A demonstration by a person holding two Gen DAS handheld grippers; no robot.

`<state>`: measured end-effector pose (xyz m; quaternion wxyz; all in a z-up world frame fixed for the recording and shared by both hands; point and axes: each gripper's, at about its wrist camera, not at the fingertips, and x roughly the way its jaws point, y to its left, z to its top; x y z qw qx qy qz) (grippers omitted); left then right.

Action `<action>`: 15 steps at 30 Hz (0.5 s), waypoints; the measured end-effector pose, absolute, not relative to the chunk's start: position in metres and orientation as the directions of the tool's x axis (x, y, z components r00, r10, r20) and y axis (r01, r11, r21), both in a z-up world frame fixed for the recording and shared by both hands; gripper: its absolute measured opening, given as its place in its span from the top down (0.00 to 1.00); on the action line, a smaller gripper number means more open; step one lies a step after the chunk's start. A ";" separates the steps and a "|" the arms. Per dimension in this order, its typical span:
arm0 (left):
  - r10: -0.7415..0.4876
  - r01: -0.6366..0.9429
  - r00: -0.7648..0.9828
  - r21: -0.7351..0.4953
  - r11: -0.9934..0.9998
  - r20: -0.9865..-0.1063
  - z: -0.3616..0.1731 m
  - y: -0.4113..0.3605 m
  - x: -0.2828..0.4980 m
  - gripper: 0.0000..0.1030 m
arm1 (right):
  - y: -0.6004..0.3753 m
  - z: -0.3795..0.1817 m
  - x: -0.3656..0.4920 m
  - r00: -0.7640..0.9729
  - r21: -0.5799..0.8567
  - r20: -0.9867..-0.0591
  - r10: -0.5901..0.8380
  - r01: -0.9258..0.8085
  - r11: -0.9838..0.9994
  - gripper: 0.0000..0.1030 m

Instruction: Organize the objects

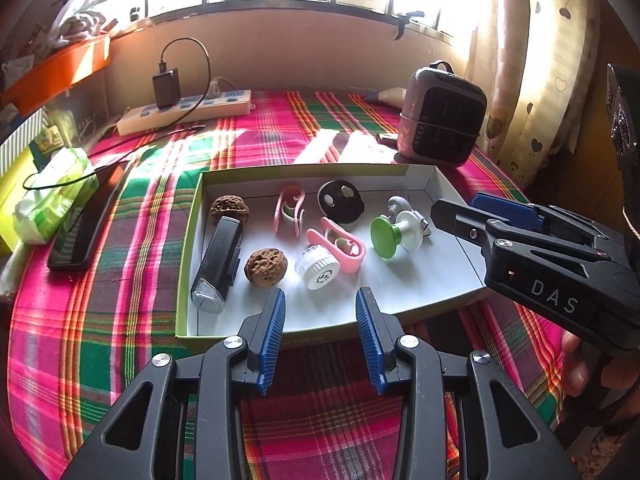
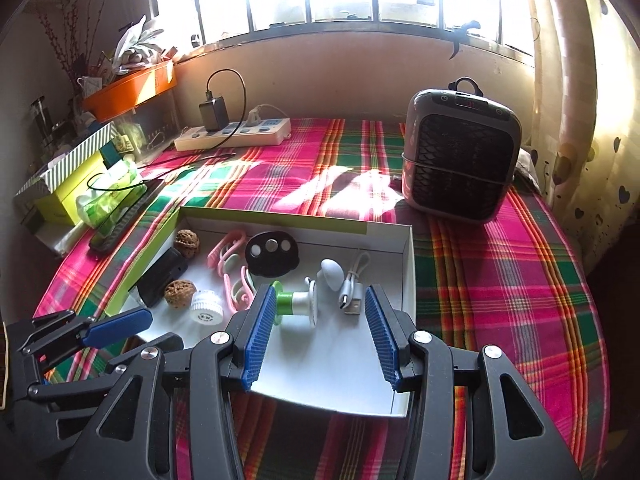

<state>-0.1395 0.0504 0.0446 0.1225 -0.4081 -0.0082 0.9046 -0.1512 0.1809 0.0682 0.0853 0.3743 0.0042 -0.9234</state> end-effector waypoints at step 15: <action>0.188 -0.183 -0.654 -0.089 -0.979 -0.733 0.042 0.045 -0.104 0.66 | 0.174 0.065 -0.099 -0.716 0.074 -0.679 -0.161 0.152 -0.986 0.54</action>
